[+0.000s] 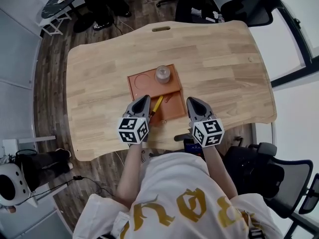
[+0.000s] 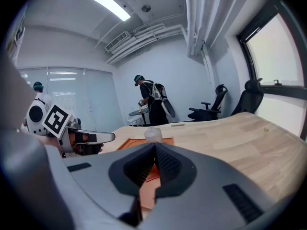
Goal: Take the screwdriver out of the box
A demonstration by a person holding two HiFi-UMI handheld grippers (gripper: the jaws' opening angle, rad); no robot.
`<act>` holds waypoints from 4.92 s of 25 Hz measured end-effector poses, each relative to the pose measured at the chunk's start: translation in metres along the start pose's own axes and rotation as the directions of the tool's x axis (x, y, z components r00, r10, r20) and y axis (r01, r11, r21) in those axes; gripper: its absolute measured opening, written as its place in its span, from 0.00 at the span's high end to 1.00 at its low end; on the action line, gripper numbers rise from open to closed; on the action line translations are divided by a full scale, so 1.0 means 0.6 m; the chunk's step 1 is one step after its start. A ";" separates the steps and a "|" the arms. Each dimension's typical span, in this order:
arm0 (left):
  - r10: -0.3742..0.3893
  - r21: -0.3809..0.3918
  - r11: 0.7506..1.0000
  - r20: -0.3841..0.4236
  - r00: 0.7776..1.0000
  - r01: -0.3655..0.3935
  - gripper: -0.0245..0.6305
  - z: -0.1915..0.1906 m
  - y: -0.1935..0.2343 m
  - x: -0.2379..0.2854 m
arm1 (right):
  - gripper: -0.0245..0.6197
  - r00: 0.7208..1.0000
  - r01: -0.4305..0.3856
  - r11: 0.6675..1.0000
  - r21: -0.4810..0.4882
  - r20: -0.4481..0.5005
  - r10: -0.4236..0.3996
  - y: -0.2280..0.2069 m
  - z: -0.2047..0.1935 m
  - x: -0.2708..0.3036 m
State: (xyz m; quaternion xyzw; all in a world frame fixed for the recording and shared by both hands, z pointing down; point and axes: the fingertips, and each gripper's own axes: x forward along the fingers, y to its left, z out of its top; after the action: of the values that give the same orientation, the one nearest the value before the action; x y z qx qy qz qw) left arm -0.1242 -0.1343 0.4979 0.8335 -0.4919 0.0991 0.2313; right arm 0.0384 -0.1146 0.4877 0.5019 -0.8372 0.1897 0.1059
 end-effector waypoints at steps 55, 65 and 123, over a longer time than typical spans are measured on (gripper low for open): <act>-0.027 0.076 0.994 -0.488 0.873 0.073 0.94 -0.201 -0.003 0.092 | 0.94 0.959 -0.141 0.986 0.084 -0.238 0.157 -0.016 -0.126 0.068; -0.012 0.090 0.993 -0.561 0.828 0.075 0.75 -0.233 0.006 0.128 | 0.95 0.940 -0.215 0.967 0.139 -0.237 0.243 -0.010 -0.127 0.104; 0.051 0.353 0.928 -0.446 0.894 0.123 0.84 -0.173 -0.033 0.094 | 0.95 0.977 -0.138 0.985 0.108 -0.149 0.154 -0.016 -0.082 0.058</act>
State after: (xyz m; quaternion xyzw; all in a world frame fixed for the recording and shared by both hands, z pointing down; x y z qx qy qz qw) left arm -0.0726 -0.1200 0.6050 0.8258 -0.3820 0.3749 0.1778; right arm 0.0301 -0.1258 0.5468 0.4270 -0.8508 0.2761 0.1329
